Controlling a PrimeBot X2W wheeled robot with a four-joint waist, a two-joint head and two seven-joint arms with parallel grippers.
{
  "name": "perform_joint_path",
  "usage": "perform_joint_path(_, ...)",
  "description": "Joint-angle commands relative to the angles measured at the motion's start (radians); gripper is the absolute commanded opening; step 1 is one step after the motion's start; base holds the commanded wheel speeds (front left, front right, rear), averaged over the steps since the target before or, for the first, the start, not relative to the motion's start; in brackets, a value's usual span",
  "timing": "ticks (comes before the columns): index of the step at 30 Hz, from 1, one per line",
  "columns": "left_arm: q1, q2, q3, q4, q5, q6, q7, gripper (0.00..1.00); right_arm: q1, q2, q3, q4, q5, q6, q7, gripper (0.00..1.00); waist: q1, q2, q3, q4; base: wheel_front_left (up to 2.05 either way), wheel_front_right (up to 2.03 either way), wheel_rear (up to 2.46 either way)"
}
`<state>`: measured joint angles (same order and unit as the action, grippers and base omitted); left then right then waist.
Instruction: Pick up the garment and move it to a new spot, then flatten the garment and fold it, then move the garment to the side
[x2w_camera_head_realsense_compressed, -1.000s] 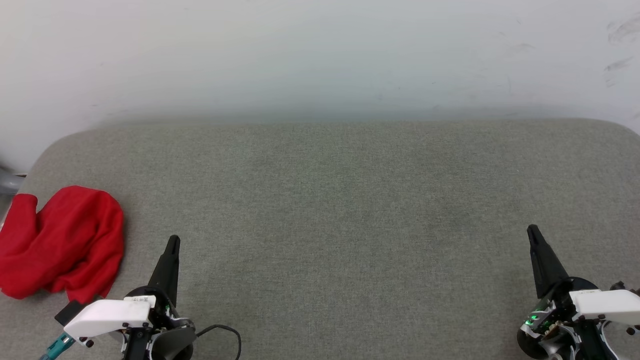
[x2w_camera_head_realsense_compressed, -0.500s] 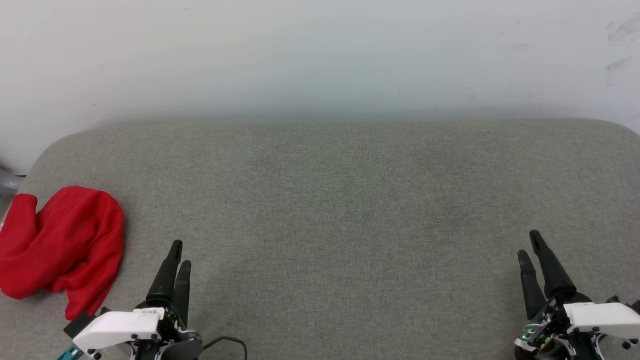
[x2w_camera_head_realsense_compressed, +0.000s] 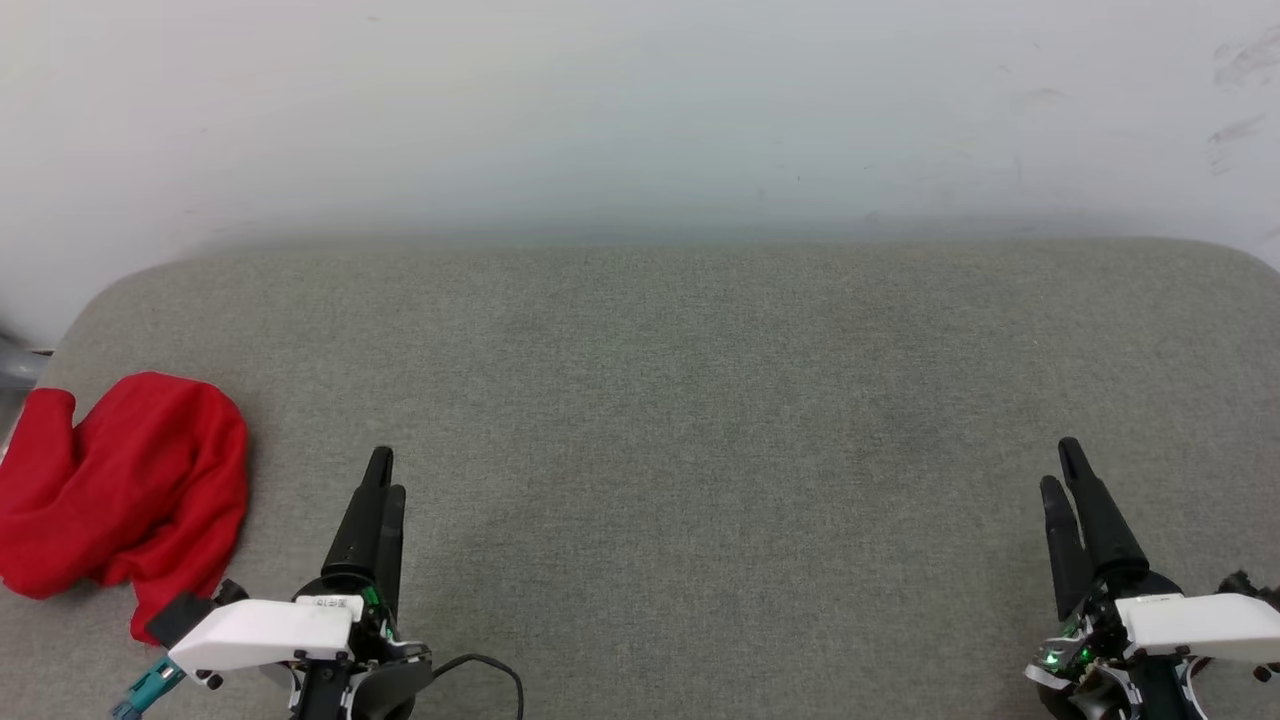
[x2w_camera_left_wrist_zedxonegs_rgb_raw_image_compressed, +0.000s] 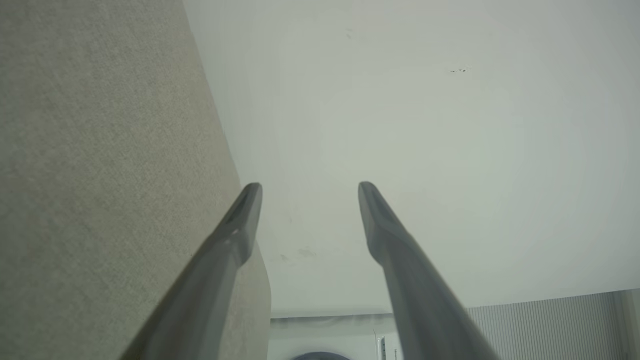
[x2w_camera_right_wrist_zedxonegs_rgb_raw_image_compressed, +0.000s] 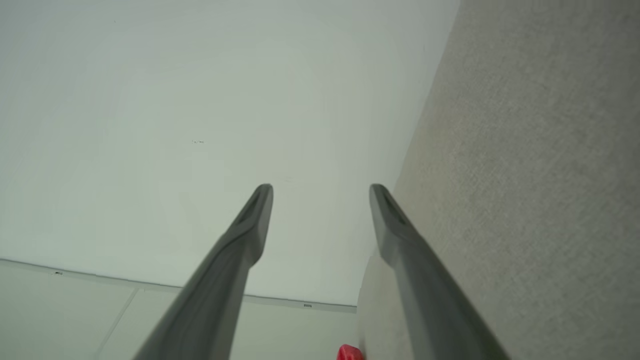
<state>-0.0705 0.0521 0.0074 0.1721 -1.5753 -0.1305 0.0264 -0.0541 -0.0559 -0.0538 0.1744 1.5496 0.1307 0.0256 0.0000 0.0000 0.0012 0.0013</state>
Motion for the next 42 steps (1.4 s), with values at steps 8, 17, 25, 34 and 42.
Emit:
perform_joint_path(8,-0.009,0.008,-0.010,-0.066,0.152,0.000,-0.043,1.00,-0.002,-0.027,0.007,-0.061,-0.266,0.000,-0.043,1.00,0.0000,0.0000,-0.002,0.002,0.00,0.00,0.00)
perform_joint_path(17,-0.006,0.000,-0.001,-0.080,0.441,0.000,-0.077,1.00,0.006,-0.012,-0.001,-0.106,-0.588,0.000,-0.052,1.00,0.0000,0.0000,-0.002,0.003,0.00,0.00,0.00)
perform_joint_path(25,-0.005,0.013,-0.026,-0.097,0.680,0.000,-0.105,1.00,0.016,-0.011,0.001,-0.157,-0.800,0.000,-0.035,1.00,0.0000,0.0000,-0.002,0.003,0.00,0.00,0.00)
perform_joint_path(34,0.002,0.044,-0.052,-0.106,0.881,0.013,-0.130,1.00,0.026,-0.022,0.002,-0.187,-0.953,0.000,-0.030,1.00,0.0000,0.0000,-0.002,0.003,0.00,0.00,0.00)
perform_joint_path(42,0.010,0.067,-0.073,-0.120,1.006,0.033,-0.154,1.00,0.039,-0.023,-0.018,-0.219,-1.096,0.000,-0.019,1.00,0.0000,0.0000,-0.003,0.003,0.00,0.00,0.00)
